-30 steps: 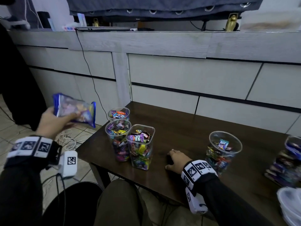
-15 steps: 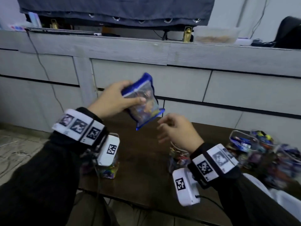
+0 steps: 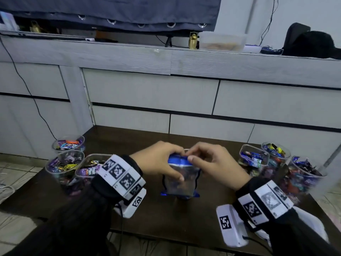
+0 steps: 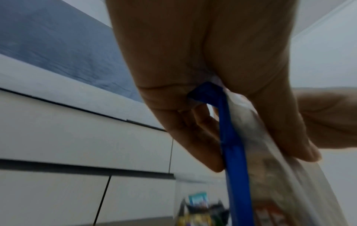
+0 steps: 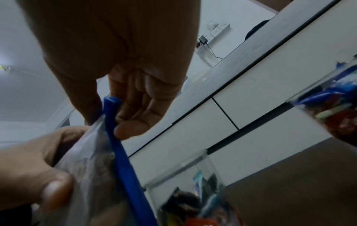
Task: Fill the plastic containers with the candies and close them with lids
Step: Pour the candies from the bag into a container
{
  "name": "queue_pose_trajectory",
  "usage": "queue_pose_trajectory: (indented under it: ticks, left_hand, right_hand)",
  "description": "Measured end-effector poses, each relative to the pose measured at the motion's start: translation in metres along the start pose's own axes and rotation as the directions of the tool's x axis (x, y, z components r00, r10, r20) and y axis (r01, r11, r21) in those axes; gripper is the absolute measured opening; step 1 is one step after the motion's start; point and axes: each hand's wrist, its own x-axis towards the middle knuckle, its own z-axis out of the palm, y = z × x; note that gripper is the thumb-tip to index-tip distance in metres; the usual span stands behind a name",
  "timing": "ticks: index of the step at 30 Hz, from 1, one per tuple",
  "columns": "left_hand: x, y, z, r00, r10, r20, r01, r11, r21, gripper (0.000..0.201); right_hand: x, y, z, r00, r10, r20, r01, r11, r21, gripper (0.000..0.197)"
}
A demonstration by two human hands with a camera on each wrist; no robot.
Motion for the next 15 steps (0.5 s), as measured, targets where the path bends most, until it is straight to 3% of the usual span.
queue_pose_trajectory:
  ticks: [9,15]
  left_hand:
    - [-0.014,-0.033,0.050,0.999,-0.033,0.015,0.035,0.981,-0.189,0.034]
    - [-0.023,-0.044,0.057,0.998,0.049,-0.049,-0.050,0.999,-0.011,0.021]
  right_hand:
    - [-0.024,0.044,0.033,0.988,0.053,0.145,-0.038,0.993,-0.109,0.010]
    - [-0.029,0.065,0.038,0.987,0.085,0.138,-0.081,0.996,-0.034,0.018]
